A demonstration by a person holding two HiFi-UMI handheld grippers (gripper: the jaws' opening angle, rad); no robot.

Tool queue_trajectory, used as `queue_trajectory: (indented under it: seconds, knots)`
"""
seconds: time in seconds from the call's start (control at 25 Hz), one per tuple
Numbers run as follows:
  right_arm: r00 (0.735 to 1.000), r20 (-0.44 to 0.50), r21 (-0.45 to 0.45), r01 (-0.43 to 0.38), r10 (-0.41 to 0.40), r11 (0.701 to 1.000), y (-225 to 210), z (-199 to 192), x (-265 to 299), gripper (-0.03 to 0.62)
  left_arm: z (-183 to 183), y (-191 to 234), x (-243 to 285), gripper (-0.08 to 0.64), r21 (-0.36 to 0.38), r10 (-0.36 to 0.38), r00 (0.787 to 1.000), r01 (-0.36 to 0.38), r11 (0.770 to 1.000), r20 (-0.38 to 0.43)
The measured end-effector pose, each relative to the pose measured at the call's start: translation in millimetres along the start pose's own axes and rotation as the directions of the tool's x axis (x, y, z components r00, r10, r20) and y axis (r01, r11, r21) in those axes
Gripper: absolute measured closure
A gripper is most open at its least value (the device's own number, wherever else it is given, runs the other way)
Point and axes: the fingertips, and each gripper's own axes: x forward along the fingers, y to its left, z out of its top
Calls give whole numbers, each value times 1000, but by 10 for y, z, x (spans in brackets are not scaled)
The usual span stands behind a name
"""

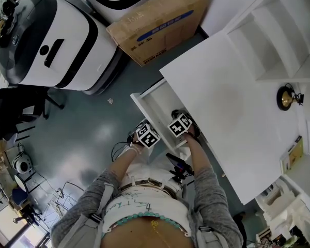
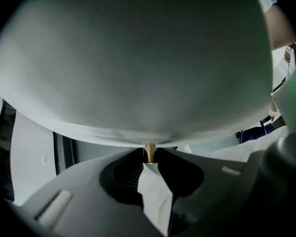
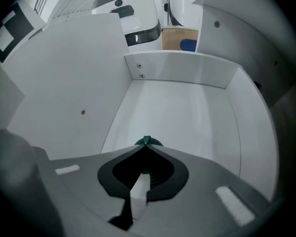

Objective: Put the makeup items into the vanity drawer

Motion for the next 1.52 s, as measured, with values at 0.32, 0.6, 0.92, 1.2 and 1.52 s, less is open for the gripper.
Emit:
queue_trajectory:
  seconds: [0.32,0.6,0.92,1.2,1.52]
  knots:
    - [1000,0,7,7,-7,1000,-8,-12,69,571,36,-10,-14,465,0,-3,1000,3,1000,6]
    - [1000,-2,9,20,-20,1000,-8,-19,116,571,15,15,-2,465,-2,3,1000,-3,1000,4]
    - [1000,2,26,24,-24,999,-30,-17,121,565,9,21,16,465,-3,1,1000,-1,1000,2]
    - [1000,8,34,17,-18,999,-30,-14,92,521,28,60,-35,465,1,20,1000,-20,1000,4]
    - [1000,19,31,15,-15,999,-2,1,34,496,13,13,4,465,-3,-6,1000,6,1000,4]
